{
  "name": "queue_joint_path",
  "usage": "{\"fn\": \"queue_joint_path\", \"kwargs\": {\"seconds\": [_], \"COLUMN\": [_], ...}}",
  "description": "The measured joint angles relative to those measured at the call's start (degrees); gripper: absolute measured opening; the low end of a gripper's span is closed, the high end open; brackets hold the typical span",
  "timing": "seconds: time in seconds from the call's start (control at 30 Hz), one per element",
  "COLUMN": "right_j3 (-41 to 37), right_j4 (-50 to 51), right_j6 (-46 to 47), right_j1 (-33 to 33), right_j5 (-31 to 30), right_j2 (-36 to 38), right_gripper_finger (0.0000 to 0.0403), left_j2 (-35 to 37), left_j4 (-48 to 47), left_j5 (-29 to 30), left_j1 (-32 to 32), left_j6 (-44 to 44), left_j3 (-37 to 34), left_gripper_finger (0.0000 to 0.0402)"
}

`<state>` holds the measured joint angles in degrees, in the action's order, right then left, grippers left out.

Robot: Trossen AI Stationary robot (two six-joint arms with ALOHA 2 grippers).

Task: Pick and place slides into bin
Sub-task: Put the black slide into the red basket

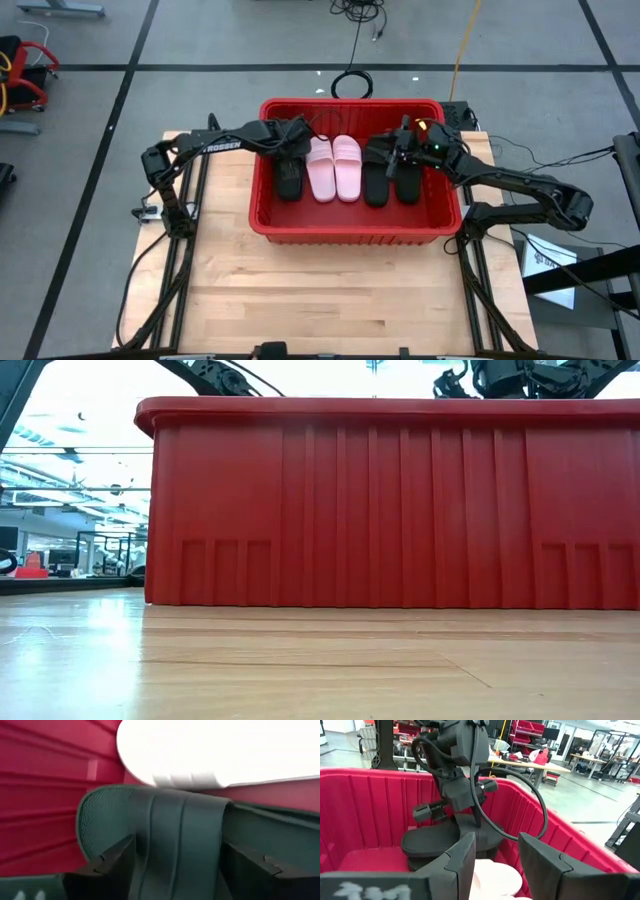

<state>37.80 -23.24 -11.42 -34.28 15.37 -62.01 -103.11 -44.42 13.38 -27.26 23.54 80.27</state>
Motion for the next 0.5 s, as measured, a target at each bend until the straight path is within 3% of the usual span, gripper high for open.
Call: {"fn": "queue_joint_path", "kwargs": {"seconds": [0.1,0.5], "right_j3": [0.00,0.00], "right_j4": [-0.48,-1.77], "right_j6": [-0.17,0.13], "right_j1": [0.00,-0.02], "right_j5": [0.01,0.03], "right_j2": [-0.29,-0.29], "right_gripper_finger": [0.0141,0.0141], "left_j2": [0.00,4.06], "left_j4": [-1.46,-4.72], "left_j5": [2.13,1.00], "left_j1": [0.28,2.16], "left_j6": [-1.34,-3.48], "left_j3": [0.02,0.05], "left_gripper_finger": [0.0251,0.0255]}}
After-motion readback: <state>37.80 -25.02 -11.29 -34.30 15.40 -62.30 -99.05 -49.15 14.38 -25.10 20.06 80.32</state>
